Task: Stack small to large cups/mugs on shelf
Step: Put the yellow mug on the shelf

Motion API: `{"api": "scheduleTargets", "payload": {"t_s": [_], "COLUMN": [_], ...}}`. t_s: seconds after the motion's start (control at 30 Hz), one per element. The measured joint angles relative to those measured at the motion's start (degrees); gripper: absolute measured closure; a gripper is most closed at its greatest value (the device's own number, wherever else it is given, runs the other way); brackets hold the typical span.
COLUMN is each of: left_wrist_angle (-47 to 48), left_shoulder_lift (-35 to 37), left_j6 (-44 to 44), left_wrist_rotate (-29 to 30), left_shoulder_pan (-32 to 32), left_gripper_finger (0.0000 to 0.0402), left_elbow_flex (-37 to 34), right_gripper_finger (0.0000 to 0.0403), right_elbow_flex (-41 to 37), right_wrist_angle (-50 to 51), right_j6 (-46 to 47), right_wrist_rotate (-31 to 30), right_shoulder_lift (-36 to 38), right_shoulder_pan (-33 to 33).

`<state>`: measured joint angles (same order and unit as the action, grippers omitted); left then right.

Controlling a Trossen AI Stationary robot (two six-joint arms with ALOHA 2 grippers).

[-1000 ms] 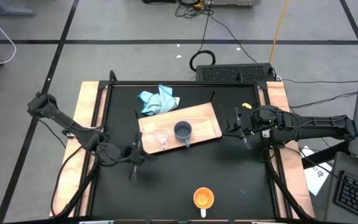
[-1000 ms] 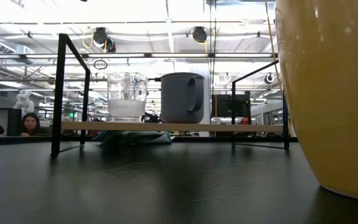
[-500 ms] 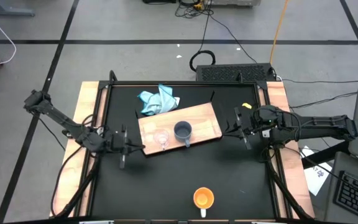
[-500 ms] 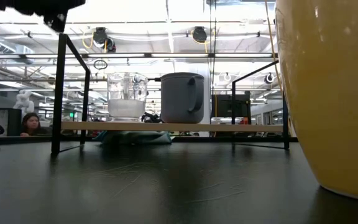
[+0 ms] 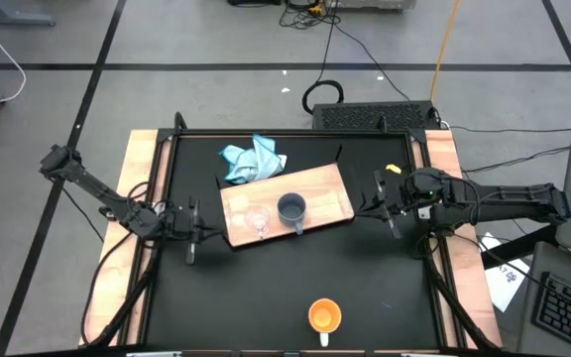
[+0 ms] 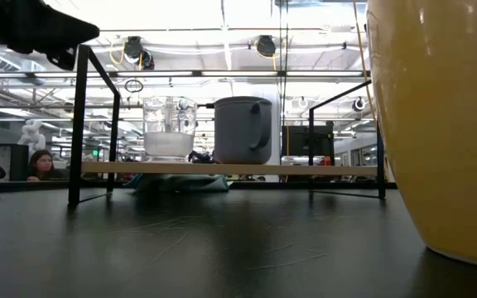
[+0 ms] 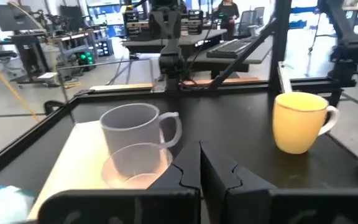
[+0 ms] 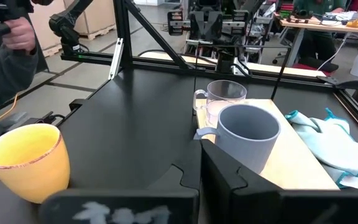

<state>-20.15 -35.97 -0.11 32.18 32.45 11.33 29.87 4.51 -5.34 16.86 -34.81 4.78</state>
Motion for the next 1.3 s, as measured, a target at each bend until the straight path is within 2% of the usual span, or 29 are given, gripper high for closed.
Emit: {"api": "scheduleTargets", "payload": {"t_s": [0.23, 0.53, 0.7, 0.87, 1.17, 1.3], "left_wrist_angle": [0.49, -2.35, -3.56, -4.02, -4.08, -4.08], "left_shoulder_lift": [4.31, 8.3, 8.83, 8.79, 8.77, 8.76], "left_j6": [1.33, -0.02, 0.45, 0.39, 0.34, 0.34], "left_wrist_rotate": [5.48, 5.25, 3.82, 3.77, 3.64, 3.59], "left_shoulder_pan": [0.0, 0.0, -0.03, -0.04, -0.03, -0.02], "left_gripper_finger": [0.0401, 0.0401, 0.0401, 0.04, 0.0401, 0.0398], "left_elbow_flex": [-2.87, -8.03, -9.09, -9.15, -9.18, -9.2], "right_gripper_finger": [0.0403, 0.0403, 0.0403, 0.0403, 0.0401, 0.0384], "right_elbow_flex": [0.02, 0.0, -0.01, 0.0, 4.63, 7.76], "right_wrist_angle": [-0.02, -0.06, -3.46, -10.13, -10.29, -10.35], "right_j6": [-0.03, -1.71, -2.86, -2.89, 0.8, 1.3], "right_wrist_rotate": [0.0, 0.02, 1.63, 3.13, 2.87, 2.63], "right_shoulder_lift": [0.0, -0.62, -2.28, -4.36, -11.86, -15.78], "right_shoulder_pan": [0.0, 0.0, -0.69, -4.0, -11.46, -14.99]}}
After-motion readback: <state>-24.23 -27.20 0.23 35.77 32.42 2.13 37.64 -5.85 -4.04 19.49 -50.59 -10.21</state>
